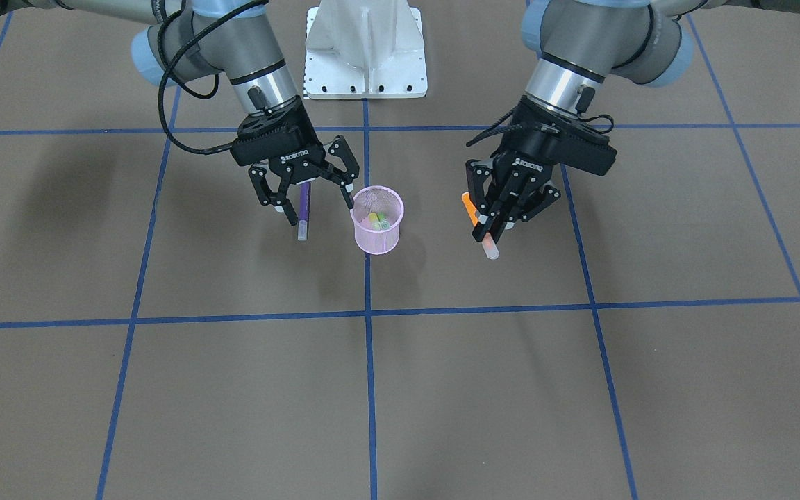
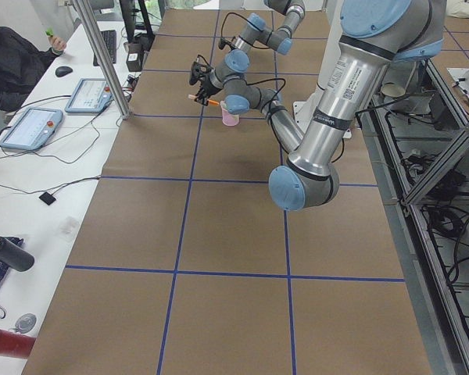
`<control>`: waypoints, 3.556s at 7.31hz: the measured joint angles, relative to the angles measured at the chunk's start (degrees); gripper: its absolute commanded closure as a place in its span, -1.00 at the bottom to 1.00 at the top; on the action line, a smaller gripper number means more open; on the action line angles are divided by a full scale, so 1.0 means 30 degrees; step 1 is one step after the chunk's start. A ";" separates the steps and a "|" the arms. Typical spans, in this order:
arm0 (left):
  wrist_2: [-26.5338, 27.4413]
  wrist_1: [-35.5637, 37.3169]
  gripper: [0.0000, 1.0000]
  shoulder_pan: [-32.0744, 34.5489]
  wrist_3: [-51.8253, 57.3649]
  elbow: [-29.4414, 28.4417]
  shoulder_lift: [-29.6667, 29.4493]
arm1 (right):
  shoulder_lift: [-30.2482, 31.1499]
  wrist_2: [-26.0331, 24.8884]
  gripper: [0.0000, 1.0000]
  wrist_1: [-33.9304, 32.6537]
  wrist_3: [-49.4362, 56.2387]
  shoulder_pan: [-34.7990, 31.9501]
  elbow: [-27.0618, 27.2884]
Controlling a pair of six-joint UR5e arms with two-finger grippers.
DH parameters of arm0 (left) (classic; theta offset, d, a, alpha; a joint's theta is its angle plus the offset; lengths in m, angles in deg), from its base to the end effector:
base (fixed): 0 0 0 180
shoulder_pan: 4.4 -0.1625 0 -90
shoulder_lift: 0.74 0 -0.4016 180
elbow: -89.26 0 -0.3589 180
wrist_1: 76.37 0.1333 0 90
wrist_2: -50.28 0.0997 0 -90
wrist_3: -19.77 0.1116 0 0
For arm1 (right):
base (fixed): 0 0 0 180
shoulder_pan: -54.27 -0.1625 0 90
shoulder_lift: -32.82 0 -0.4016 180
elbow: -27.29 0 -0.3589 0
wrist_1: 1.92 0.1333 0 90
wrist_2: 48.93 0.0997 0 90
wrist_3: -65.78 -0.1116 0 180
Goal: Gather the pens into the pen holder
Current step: 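Open the right gripper and withdraw it while the left holds the orange pen raised, then lower orange pen into pink cup with left gripper while right nears purple marker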
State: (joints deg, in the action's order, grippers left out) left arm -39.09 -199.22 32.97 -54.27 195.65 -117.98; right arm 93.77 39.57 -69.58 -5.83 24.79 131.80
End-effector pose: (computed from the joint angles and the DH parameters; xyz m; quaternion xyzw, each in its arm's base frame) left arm 0.3756 -0.4562 0.2011 0.2816 0.5512 -0.1492 0.7711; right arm -0.4532 -0.4127 0.2208 0.2307 -0.4926 0.0882 0.8345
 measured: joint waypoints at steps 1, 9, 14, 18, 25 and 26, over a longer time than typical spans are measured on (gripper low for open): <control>0.1773 -0.0637 1.00 -0.1449 -0.0533 -0.0015 -0.0132 | 0.0029 0.1826 -0.98 -0.1450 -0.0144 -0.0754 0.0209; 0.4951 -0.3532 1.00 -0.3746 -0.0781 -0.2109 -0.1486 | -0.0716 0.5900 -0.97 -0.5331 -0.3649 -0.1212 -0.1329; 0.6579 -0.6286 1.00 -0.3772 -0.0724 -0.4633 -0.1700 | -0.1137 0.6092 -0.98 -0.5309 -0.3819 -0.1191 -0.1743; 0.7169 -0.6411 1.00 -0.4461 -0.0720 -0.4996 -0.1645 | -0.1286 0.6292 -0.97 -0.5286 -0.4100 -0.1180 -0.1757; 0.7760 -0.6525 0.93 -0.5158 -0.0749 -0.4983 -0.1548 | -0.1388 0.6282 -0.97 -0.5290 -0.4659 -0.0578 -0.2108; 0.7743 -0.6535 0.93 -0.5158 -0.0744 -0.4914 -0.1584 | -0.1397 0.6280 -0.97 -0.5283 -0.4662 -0.0413 -0.2288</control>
State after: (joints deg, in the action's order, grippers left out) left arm -15.86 -218.83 17.49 -56.50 180.91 -122.73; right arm 89.58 58.41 -85.43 -19.82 23.55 124.94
